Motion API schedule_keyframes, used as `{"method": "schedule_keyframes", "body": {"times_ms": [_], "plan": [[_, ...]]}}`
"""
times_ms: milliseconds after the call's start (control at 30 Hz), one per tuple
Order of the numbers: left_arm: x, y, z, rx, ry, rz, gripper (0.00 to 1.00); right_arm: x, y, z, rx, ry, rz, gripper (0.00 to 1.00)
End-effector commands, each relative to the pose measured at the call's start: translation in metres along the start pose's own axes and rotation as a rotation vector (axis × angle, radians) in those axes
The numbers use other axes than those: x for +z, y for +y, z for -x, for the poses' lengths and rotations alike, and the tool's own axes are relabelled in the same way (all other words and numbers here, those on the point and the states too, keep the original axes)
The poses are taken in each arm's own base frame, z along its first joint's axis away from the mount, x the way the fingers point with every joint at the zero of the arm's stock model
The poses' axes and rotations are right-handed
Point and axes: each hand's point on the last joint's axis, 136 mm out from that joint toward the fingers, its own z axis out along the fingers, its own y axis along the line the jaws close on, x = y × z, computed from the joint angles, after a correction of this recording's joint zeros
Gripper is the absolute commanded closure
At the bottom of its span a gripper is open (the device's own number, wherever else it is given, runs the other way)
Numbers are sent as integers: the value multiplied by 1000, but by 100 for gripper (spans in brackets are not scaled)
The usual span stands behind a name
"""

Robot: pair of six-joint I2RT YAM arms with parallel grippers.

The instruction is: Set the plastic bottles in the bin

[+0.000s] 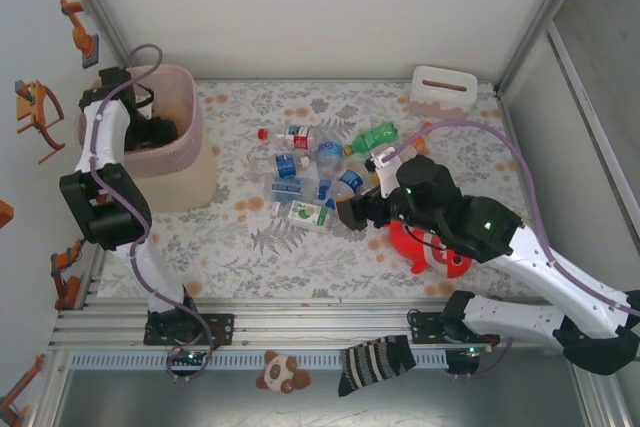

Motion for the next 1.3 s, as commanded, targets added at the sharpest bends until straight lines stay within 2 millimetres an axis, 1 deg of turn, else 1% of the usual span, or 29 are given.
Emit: {"method": "schedule_keyframes", "body": {"times_ms": [0,200,300,567,700,767,900,1000,1067,1133,1200,1267], "plan": [[-48,-8,16,-4,-113,-28,24,-5,-1,9,-8,-16,-8,9],[-87,-18,22,-2,-193,-74,24,-1,0,9,-8,-4,-4,9],[-107,-26,20,3,-226,-107,24,3,-1,7,-13,6,-7,10],[-161,-56,2,19,-316,-257,25,20,2,-3,-60,65,4,12],[-191,-73,-10,27,-373,-348,25,35,1,-13,-120,115,-4,13],[-207,-85,-17,39,-400,-406,25,44,-1,-18,-154,146,-8,13],[-233,-110,-31,78,-438,-498,26,66,-6,-37,-203,247,5,13],[-249,-137,-41,130,-463,-557,26,82,-10,-53,-227,317,13,15],[-257,-158,-49,165,-467,-604,26,92,-11,-62,-246,350,25,16],[-261,-174,-55,178,-462,-639,27,101,-14,-70,-263,375,26,17],[-263,-193,-61,205,-456,-677,27,108,-16,-78,-285,386,28,17],[-262,-209,-67,229,-451,-699,28,116,-20,-87,-321,408,27,18]]}}
